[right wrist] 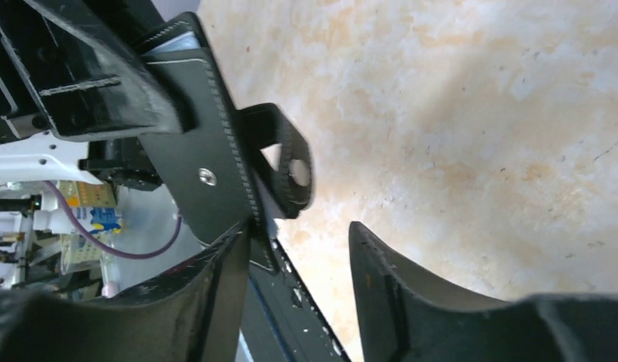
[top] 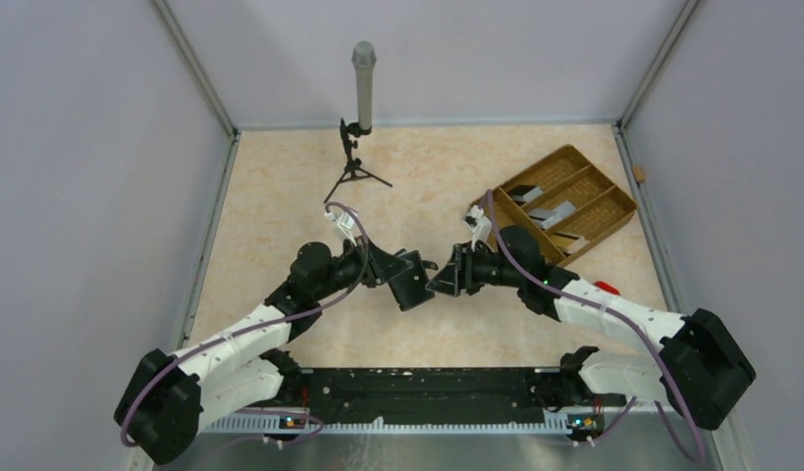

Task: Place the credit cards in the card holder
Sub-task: Close the card holder at the center of the board.

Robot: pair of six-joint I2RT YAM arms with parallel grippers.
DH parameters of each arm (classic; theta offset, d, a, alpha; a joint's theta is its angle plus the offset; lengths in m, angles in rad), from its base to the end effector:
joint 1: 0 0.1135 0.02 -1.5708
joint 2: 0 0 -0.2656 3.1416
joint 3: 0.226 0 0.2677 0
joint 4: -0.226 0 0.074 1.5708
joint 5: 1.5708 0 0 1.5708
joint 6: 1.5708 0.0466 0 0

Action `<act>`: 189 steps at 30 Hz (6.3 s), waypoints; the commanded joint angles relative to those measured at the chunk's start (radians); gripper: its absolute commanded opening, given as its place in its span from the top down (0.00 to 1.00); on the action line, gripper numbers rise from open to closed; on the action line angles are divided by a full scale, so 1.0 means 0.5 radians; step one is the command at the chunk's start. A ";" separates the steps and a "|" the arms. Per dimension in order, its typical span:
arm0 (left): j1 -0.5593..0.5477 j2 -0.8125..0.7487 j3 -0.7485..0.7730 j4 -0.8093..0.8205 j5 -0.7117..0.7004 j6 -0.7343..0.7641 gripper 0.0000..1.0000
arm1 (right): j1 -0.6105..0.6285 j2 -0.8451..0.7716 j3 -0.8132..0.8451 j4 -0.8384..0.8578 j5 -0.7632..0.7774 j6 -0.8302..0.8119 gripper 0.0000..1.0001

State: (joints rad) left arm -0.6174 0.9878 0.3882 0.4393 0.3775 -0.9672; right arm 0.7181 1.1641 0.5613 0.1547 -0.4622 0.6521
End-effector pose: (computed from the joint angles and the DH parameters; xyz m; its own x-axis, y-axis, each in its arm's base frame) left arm 0.1848 -0.1523 0.2188 -0.7612 -0.3982 -0.5119 0.3667 0.3867 -0.8461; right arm 0.1883 0.1921 0.2088 -0.8004 0.0220 -0.5991 -0.5106 0.4986 0.7005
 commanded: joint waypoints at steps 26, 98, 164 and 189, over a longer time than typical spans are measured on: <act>-0.016 -0.108 0.039 0.617 0.484 -0.301 0.63 | -0.065 -0.243 -0.252 1.014 -0.609 0.359 0.99; -0.039 -0.298 -0.114 -0.042 0.499 -0.192 1.00 | -0.172 -0.324 0.134 -0.147 -0.165 -0.228 0.78; -0.211 0.947 -0.152 0.014 0.011 -0.273 1.00 | 0.410 0.503 0.053 -0.022 0.280 -0.538 1.00; -0.229 0.948 -0.075 -0.176 -0.006 -0.195 1.00 | 0.411 0.429 -0.030 0.162 0.180 -0.567 1.00</act>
State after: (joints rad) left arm -0.7208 1.4406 0.3401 0.4400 0.4473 -1.1183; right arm 0.9070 1.4155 0.5484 0.1516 -0.2966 0.3771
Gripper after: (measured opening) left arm 0.163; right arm 0.004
